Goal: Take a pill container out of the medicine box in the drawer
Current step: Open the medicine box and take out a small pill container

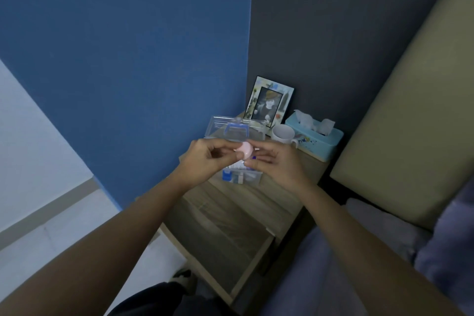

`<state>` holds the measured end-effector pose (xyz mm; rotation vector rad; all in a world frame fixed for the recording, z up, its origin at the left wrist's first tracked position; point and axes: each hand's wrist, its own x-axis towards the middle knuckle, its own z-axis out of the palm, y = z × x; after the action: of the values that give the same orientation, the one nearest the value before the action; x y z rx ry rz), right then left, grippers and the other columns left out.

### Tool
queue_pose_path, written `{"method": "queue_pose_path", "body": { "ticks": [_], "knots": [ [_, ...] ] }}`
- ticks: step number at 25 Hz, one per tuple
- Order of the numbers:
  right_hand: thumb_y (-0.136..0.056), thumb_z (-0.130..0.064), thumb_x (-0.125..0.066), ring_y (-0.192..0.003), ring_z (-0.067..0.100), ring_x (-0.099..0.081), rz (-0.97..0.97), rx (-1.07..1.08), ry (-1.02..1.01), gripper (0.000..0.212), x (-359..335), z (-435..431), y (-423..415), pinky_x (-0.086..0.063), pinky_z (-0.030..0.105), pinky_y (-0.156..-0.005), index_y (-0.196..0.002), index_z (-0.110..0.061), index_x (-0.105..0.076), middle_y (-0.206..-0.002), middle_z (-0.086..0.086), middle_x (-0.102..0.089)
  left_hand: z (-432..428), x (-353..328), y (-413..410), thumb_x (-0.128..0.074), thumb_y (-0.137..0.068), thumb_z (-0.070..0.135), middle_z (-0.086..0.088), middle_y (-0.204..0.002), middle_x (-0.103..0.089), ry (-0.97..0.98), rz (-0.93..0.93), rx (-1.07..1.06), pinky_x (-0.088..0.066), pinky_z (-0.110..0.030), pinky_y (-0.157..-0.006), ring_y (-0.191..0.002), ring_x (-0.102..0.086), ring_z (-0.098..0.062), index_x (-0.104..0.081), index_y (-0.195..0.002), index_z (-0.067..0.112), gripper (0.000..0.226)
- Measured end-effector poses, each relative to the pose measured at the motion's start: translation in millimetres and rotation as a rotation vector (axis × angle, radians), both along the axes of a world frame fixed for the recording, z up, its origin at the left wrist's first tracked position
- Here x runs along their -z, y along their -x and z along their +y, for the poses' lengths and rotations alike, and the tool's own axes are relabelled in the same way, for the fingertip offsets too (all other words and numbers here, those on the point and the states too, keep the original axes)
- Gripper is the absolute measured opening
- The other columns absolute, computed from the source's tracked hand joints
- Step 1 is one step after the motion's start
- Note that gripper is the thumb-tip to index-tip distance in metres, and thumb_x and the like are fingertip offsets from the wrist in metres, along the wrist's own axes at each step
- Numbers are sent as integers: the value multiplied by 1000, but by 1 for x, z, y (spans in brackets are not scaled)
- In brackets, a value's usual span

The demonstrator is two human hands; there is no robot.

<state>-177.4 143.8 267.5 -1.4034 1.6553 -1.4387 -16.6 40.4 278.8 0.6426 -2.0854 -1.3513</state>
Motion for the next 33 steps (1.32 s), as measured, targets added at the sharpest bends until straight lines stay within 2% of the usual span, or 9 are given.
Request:
{"method": "queue_pose_path", "body": {
  "ticks": [4, 10, 12, 14, 16, 18, 22, 27, 33],
  "knots": [
    [-70, -16, -79, -97, 4, -64, 105, 45, -28, 66, 6, 1, -6, -52, 20, -92, -130, -18, -51, -108, -7, -64, -5, -1, 1, -74, -77, 10, -15, -101, -74, -3, -14, 33, -54, -42, -93, -97, -70, -26, -70, -104, 1, 29],
    [-74, -24, -76, -95, 8, -67, 297, -3, -28, 46, 6, 3, -3, -56, 35, -89, -118, -20, -62, -107, 1, -72, -6, 4, 5, -72, -80, 10, -11, -103, -74, -4, -67, 50, -53, -31, -92, -98, -70, -21, -69, -108, 4, 29],
    [-77, -25, -74, -94, 13, -68, 394, -9, -34, 41, 8, 3, -1, -56, 40, -86, -116, -19, -64, -104, 4, -73, -6, 4, 6, -68, -84, 13, 4, -95, -75, 86, -129, 84, -52, -21, -85, -90, -70, -5, -69, -112, 6, 29],
    [-79, -27, -71, -91, 17, -67, 480, -9, -59, 37, 8, 2, 0, -54, 42, -84, -114, -15, -65, -100, 7, -72, -5, 2, 7, -63, -89, 16, 29, -66, -66, 249, -185, 131, -41, -1, -66, -65, -59, 16, -71, -110, 8, 24],
    [-81, -28, -69, -88, 19, -66, 540, -16, -72, 34, 6, 1, 1, -53, 43, -82, -111, -12, -65, -96, 9, -71, -5, 0, 8, -60, -92, 22, 35, -58, -59, 334, -211, 149, -34, 3, -54, -53, -49, 19, -73, -105, 9, 23],
    [-82, -28, -67, -87, 21, -64, 620, -21, -65, 35, 2, 1, 0, -52, 43, -80, -112, -11, -64, -95, 9, -69, -7, -4, 8, -60, -91, 25, 32, -60, -61, 352, -229, 157, -34, 4, -56, -56, -51, 22, -73, -104, 12, 22],
    [-85, -29, -63, -96, 25, -62, 730, 16, -63, 41, -1, 2, -3, -51, 41, -82, -122, -12, -58, -107, 10, -67, -10, -6, 10, -64, -88, 21, 14, -79, -69, 344, -245, 140, -41, 1, -66, -72, -60, 18, -72, -102, 12, 19],
    [-89, -30, -58, -100, 27, -61, 807, 83, -72, 44, 2, 5, -7, -51, 44, -81, -128, -12, -51, -114, 10, -63, -9, -5, 14, -61, -89, 31, -6, -68, -66, 309, -275, 59, -46, -29, -63, -63, -55, -12, -69, -79, 18, 18],
    [-89, -29, -58, -101, 27, -61, 758, 75, -70, 46, 0, 7, -5, -51, 44, -83, -131, -14, -50, -116, 9, -64, -8, -8, 16, -67, -85, 29, -9, -93, -74, 70, -211, 47, -53, -28, -84, -90, -69, -18, -69, -101, 8, 27]
  ]
}}
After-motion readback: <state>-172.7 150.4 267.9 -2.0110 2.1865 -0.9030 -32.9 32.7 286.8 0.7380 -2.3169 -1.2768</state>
